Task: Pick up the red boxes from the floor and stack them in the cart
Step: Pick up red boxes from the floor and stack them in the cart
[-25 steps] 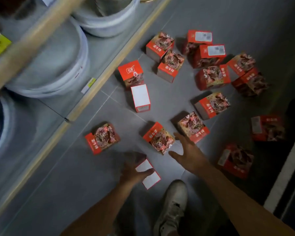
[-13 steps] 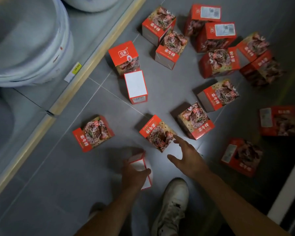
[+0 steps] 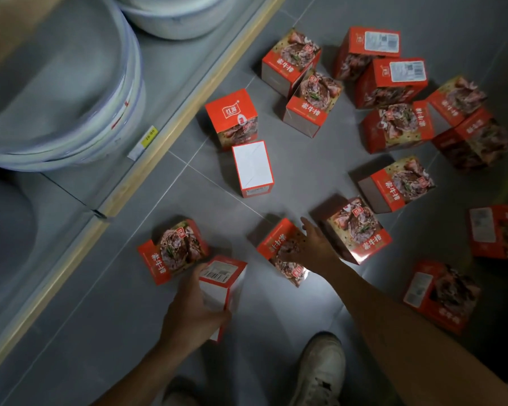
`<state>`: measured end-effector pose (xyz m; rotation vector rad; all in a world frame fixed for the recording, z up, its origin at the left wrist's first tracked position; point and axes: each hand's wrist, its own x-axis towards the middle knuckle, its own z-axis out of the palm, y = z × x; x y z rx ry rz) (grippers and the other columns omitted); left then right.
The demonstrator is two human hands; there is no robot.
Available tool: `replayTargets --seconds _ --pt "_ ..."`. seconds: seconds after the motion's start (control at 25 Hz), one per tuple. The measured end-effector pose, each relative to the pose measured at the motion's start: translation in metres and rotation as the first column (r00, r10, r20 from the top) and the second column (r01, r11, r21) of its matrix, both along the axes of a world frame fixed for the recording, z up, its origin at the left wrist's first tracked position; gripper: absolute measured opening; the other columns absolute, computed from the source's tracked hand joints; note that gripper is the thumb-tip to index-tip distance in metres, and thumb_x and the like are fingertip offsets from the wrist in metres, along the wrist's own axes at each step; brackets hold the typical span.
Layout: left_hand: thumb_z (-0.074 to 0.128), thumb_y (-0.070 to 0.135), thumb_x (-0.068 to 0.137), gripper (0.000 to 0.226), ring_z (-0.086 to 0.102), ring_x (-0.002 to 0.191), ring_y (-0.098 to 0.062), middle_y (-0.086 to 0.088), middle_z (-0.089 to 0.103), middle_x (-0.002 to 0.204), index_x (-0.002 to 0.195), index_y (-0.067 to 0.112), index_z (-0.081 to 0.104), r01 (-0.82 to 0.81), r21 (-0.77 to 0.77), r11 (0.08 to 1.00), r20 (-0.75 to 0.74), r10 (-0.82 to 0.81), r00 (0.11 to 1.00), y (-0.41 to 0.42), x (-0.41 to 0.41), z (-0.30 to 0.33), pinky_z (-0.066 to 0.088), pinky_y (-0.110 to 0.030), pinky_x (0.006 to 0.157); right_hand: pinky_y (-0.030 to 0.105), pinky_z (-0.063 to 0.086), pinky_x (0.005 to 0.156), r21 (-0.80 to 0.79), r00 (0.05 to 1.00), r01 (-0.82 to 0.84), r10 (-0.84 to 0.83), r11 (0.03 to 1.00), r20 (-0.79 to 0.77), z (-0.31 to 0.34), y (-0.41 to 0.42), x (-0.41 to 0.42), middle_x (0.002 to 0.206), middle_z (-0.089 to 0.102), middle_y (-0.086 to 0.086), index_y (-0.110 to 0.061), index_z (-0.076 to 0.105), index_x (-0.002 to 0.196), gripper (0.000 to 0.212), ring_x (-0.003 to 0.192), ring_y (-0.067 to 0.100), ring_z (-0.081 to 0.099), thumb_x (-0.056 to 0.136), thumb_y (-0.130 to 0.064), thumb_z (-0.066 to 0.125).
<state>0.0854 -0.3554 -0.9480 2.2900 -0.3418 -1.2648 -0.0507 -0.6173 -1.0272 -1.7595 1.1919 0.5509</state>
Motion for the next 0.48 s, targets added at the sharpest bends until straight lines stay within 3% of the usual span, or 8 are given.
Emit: replayTargets --seconds 0.16,0.28,0.36,0.48 --pt "0.087 0.061 0.044 0.114 0.056 0.123 -0.012 0.017 0.053 0.135 0.142 0.046 0.031 -0.045 -0.042 0.998 -0.013 0.045 0.999 0.013 0.001 -0.013 0.054 -0.047 0.098 0.052 0.036 0.116 -0.063 0.996 -0.083 0.08 0.995 -0.048 -0.033 0.012 0.005 0.158 0.039 0.01 -0.018 0.02 0.16 0.136 0.144 0.036 0.04 0.053 -0.055 0.096" --pt "0.089 0.056 0.046 0.113 0.057 0.123 -0.013 0.017 0.054 0.135 0.143 0.046 0.033 -0.073 -0.052 0.996 -0.004 0.073 0.997 0.025 -0.002 -0.012 0.055 -0.046 0.097 0.042 0.05 0.101 -0.059 0.998 0.036 -0.039 0.998 -0.048 -0.036 0.02 0.003 0.131 0.063 0.005 -0.017 0.047 0.138 0.105 0.121 0.03 0.062 0.051 -0.048 0.098" --pt "0.09 0.054 0.047 0.111 0.057 0.122 -0.011 0.018 0.054 0.135 0.143 0.047 0.033 -0.093 -0.053 0.994 0.001 0.093 0.996 0.029 -0.005 -0.004 0.056 -0.045 0.096 0.042 0.051 0.095 -0.068 0.992 0.117 -0.12 0.991 -0.049 -0.032 0.031 -0.001 0.123 0.065 0.01 -0.013 0.044 0.124 0.089 0.114 0.033 0.065 0.058 -0.035 0.099" --pt "0.087 0.055 0.047 0.108 0.056 0.119 -0.009 0.017 0.053 0.133 0.141 0.048 0.034 -0.086 -0.035 0.996 0.017 0.087 0.996 0.031 -0.001 0.015 0.056 -0.039 0.094 0.05 0.051 0.098 -0.099 0.987 0.157 -0.159 0.983 -0.01 -0.017 0.05 -0.007 0.124 0.062 0.012 -0.014 0.041 0.121 0.09 0.117 0.036 0.06 0.055 -0.033 0.1"
